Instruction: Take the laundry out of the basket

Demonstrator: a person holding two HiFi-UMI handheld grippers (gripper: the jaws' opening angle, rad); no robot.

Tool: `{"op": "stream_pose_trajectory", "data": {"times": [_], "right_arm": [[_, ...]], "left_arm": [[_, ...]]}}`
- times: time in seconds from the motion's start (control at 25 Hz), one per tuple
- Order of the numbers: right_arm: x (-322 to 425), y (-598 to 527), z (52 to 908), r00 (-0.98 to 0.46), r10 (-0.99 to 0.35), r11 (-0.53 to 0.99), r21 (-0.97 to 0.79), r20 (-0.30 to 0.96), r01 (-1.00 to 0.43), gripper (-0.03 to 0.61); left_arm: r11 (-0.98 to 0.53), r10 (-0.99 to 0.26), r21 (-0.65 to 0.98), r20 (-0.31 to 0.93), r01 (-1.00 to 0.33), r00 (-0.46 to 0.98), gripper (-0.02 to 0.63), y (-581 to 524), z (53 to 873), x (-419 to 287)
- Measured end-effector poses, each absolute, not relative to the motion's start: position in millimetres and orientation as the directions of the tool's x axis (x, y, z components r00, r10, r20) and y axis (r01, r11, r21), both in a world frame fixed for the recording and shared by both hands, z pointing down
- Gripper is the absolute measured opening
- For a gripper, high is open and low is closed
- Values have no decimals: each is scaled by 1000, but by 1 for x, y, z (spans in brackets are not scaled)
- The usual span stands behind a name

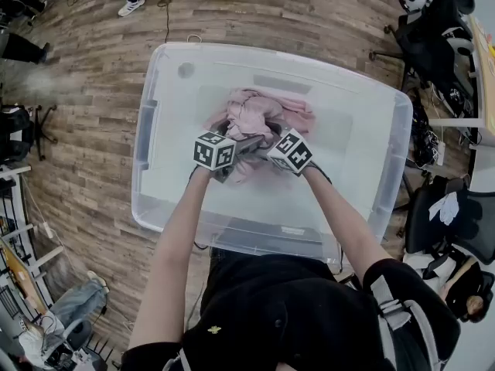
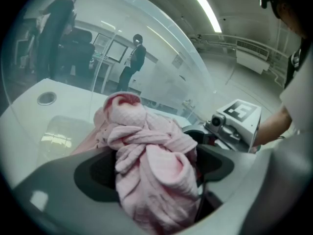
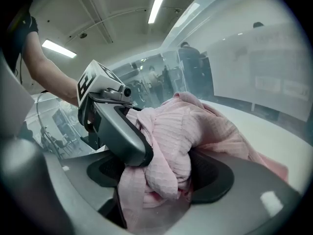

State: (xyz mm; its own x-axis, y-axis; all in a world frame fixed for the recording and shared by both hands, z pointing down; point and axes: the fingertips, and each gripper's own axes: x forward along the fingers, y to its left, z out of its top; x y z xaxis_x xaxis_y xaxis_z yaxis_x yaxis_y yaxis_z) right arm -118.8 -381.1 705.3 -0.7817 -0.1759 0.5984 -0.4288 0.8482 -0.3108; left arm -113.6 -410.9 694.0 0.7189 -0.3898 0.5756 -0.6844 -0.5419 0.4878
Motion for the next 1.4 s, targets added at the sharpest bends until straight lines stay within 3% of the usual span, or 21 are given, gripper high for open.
{"op": "stream_pose_trajectory", "data": {"times": [0.92,1.4], "right_arm": [[-126,-385,576,-817,-359,895,-83,450,-439,376],[-125,-363,468,-835,-448,889,60,319,-454,373]], "left_arm": [[-643,-552,299,457,-705,697,459,-410,561,-122],[-655,-663,190,319,-731,677,453,-384,451,-121]]}}
